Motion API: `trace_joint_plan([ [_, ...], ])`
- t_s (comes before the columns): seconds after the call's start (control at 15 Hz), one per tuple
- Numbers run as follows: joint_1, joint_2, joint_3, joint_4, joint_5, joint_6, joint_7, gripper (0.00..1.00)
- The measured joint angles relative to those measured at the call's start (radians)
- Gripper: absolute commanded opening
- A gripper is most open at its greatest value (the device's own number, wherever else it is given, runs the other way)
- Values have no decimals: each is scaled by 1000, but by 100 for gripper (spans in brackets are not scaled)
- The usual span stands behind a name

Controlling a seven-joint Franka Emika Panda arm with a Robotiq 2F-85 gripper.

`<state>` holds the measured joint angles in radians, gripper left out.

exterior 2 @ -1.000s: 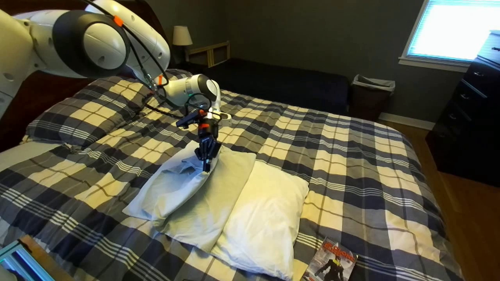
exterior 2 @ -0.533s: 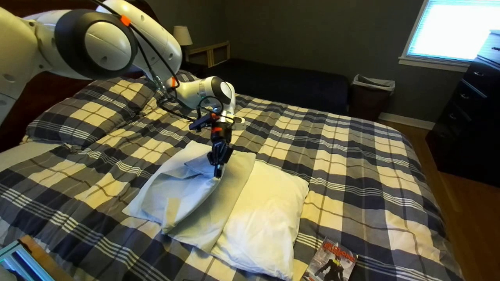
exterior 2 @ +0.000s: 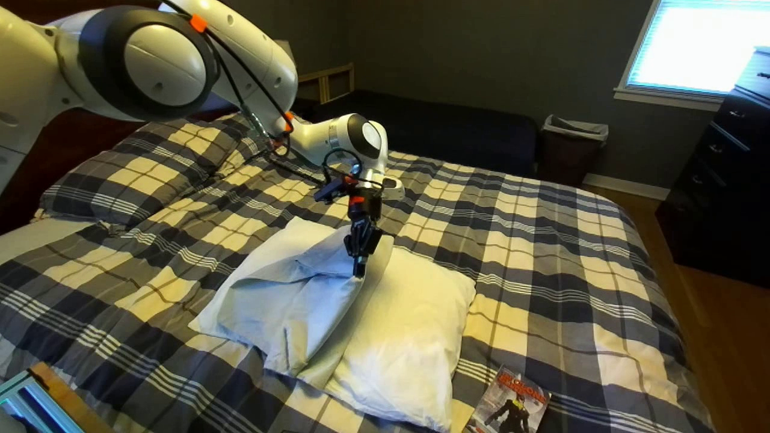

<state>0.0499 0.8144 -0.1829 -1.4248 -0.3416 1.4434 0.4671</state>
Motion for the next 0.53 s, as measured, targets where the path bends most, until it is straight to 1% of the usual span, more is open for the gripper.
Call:
trace_joint_plan([
  [0.53,-82,1,-41,24,44,1,33,0],
])
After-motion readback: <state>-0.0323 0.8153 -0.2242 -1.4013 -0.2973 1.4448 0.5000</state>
